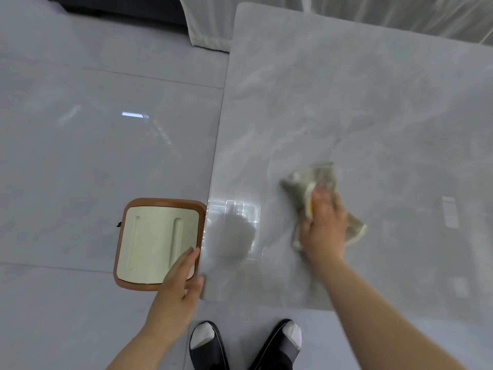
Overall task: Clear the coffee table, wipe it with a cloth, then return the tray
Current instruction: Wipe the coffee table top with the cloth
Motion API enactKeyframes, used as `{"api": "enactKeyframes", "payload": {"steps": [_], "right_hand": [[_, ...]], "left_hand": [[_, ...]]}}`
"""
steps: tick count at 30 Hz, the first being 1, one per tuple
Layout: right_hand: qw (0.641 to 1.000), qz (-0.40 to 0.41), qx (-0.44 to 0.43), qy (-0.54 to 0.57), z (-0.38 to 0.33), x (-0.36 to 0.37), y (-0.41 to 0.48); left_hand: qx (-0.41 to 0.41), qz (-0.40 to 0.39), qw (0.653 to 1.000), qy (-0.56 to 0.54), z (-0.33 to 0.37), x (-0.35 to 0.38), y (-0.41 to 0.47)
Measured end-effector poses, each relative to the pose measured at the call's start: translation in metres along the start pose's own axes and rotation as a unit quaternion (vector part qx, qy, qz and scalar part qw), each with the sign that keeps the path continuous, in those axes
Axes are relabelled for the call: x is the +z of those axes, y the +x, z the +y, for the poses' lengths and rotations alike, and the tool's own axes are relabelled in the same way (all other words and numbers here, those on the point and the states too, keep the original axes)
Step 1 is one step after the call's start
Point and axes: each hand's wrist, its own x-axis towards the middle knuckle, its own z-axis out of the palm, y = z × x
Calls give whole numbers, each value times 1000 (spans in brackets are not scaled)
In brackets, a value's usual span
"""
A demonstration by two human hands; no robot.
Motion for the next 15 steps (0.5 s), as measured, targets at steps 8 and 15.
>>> {"api": "enactKeyframes", "payload": {"steps": [8, 15], "right_hand": [[949, -67, -300, -69, -28, 6, 9], [990, 53, 129, 7, 19, -12, 114]], "left_hand": [[57, 140, 987, 49, 53, 3, 50], [22, 225, 973, 36, 107, 10, 119]]}}
